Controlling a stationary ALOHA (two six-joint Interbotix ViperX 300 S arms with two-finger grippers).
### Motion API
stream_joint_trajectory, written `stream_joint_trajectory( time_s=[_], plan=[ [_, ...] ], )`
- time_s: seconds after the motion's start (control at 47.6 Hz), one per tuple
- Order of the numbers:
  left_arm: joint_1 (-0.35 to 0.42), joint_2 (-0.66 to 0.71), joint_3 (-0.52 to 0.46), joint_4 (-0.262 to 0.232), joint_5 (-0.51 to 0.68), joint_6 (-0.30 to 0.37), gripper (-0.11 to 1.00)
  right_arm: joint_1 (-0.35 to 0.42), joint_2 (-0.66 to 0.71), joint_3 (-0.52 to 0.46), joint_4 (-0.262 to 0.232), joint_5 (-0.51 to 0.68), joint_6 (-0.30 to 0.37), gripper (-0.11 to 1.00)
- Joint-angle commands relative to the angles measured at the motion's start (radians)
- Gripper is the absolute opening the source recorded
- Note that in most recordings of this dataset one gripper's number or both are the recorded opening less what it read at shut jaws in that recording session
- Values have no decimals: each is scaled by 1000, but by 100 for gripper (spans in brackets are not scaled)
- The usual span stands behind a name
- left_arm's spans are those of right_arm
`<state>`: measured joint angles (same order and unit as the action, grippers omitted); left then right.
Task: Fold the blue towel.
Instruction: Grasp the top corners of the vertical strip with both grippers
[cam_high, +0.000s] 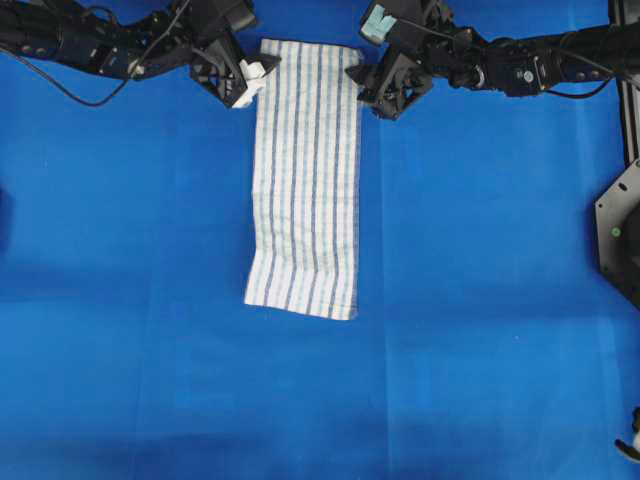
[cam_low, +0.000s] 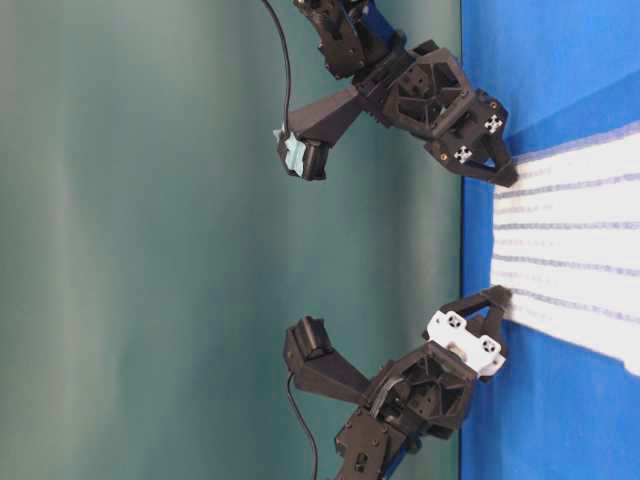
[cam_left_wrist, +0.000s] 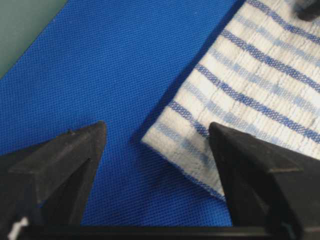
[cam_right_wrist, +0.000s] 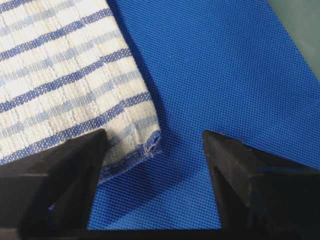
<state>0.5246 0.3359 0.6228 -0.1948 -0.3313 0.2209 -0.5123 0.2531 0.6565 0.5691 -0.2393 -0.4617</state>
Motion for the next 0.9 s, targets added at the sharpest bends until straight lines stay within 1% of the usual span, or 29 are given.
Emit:
stream_joint_trajectory(
  time_s=[0.0,0.084,0.126,0.147,0.21,0.252,0.273,0.315,0.357,0.672,0.882],
  plan=[
    [-14,-14,-17,2,-9,-2,68,-3,-15,-18,2,-11,-2,73],
    [-25,-8,-18,2,-9,-2,47,-3,-14,-18,2,-8,-3,59],
    [-28,-5,-20,2,-8,-2,36,-2,-14,-18,0,-6,-5,50],
    [-29,-3,-21,2,-8,-2,29,-2,-12,-18,0,-6,-5,45],
    [-32,0,-23,3,-8,0,13,0,-14,-18,0,-5,-5,30],
    [-34,2,-23,3,-9,0,5,0,-14,-18,-2,-3,-5,21],
    [-35,2,-25,2,-9,0,3,2,-12,-18,0,-3,-5,18],
    [-35,3,-25,3,-9,0,4,2,-14,-18,0,-2,-5,12],
    [-35,2,-25,2,-9,0,4,3,-14,-18,0,-2,-5,9],
    [-35,2,-26,2,-9,2,4,6,-14,-20,0,-6,-5,9],
    [-17,-15,-34,3,-9,3,4,6,-14,-37,0,-8,-5,9]
  ],
)
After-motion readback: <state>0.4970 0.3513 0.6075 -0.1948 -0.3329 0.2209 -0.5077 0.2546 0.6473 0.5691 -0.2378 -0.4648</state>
